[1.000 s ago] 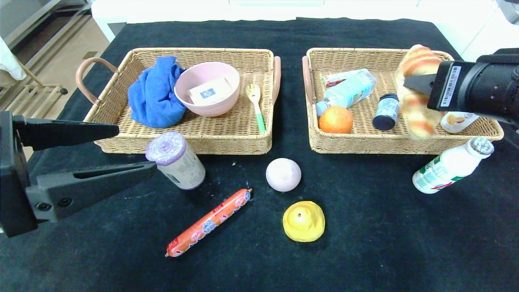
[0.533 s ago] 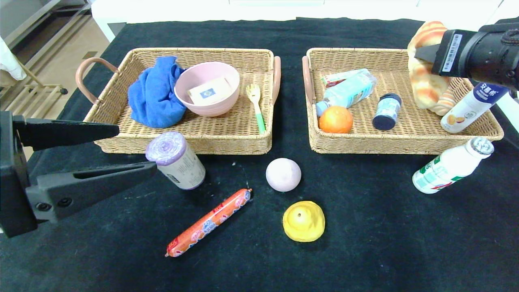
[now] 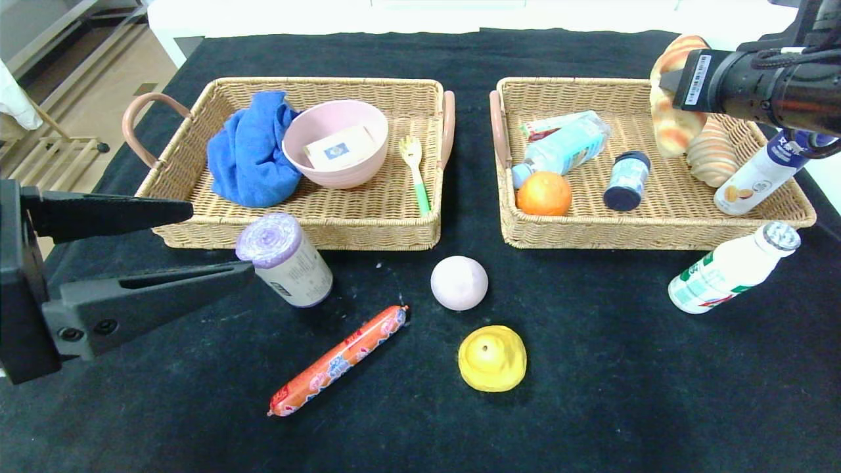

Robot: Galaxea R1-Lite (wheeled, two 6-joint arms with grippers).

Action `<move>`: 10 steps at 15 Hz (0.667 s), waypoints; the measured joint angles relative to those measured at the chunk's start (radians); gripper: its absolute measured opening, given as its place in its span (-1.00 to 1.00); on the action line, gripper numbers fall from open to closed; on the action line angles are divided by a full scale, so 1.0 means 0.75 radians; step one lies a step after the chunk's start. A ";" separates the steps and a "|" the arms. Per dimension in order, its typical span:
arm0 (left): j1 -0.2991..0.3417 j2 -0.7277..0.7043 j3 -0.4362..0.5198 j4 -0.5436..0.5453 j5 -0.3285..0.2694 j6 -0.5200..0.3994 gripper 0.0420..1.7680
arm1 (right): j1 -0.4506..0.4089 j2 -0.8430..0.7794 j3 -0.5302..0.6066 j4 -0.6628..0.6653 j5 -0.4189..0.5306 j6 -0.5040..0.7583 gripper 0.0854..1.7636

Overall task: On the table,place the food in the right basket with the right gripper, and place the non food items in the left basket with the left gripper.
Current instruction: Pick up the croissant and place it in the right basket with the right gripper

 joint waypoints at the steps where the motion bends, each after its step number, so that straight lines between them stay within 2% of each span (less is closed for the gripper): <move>1: -0.001 0.001 0.000 0.001 0.000 0.000 0.94 | -0.012 0.028 -0.030 -0.002 0.000 -0.002 -0.13; 5: 0.000 0.002 0.002 0.000 -0.002 -0.001 0.94 | -0.040 0.115 -0.113 -0.008 0.024 -0.009 -0.13; 10: 0.000 0.002 0.002 -0.003 -0.001 0.000 0.94 | -0.077 0.188 -0.142 -0.055 0.077 -0.009 -0.13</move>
